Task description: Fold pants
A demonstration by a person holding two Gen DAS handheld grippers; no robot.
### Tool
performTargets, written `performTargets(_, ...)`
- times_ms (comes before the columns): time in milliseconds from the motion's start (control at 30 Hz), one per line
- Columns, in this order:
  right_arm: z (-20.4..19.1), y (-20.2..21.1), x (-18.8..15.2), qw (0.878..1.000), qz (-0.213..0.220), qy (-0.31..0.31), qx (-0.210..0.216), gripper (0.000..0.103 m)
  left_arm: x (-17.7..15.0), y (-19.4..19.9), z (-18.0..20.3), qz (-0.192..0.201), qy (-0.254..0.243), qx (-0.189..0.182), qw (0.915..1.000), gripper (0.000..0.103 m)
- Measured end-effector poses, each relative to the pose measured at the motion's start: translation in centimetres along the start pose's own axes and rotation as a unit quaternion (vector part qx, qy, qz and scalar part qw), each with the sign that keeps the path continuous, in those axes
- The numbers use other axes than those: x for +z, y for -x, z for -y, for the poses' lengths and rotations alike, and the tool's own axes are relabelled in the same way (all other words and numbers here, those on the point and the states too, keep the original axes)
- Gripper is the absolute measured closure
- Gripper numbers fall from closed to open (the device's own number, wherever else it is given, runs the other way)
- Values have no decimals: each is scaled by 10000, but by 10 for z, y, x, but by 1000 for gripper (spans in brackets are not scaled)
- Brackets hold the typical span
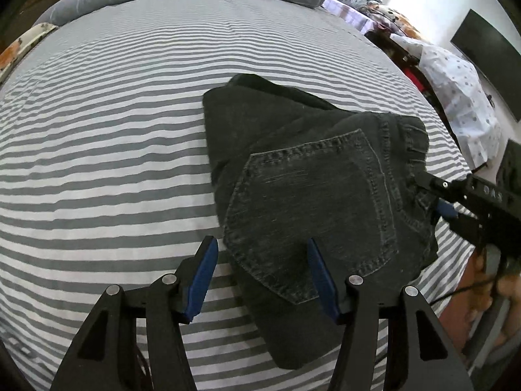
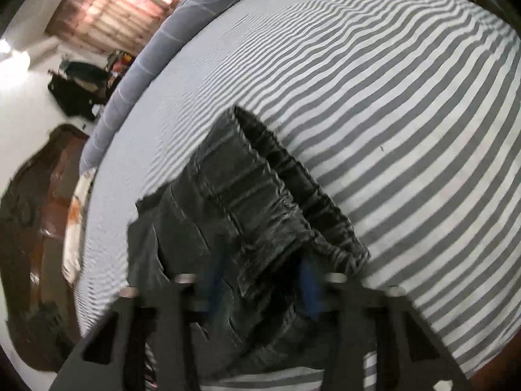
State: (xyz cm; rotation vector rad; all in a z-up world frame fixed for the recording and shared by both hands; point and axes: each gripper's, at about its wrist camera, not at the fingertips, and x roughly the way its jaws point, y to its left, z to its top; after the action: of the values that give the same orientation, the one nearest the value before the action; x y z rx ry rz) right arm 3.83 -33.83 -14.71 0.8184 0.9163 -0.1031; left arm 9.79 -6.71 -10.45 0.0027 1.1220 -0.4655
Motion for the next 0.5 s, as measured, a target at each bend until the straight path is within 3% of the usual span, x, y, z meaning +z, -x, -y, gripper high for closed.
performTargets(233,-19,62,-7,9968,630,466,188,93,5,16,4,203,26,-139,9997,45)
performTargets(333,-18,74,-17,9946,758,696,-118,93,5,23,14,331,-180,-209,9991,45)
performTargets(500,8,47,-32,9955,472,509,-639,93,-4,15,29,284,-605,-143,9977,45)
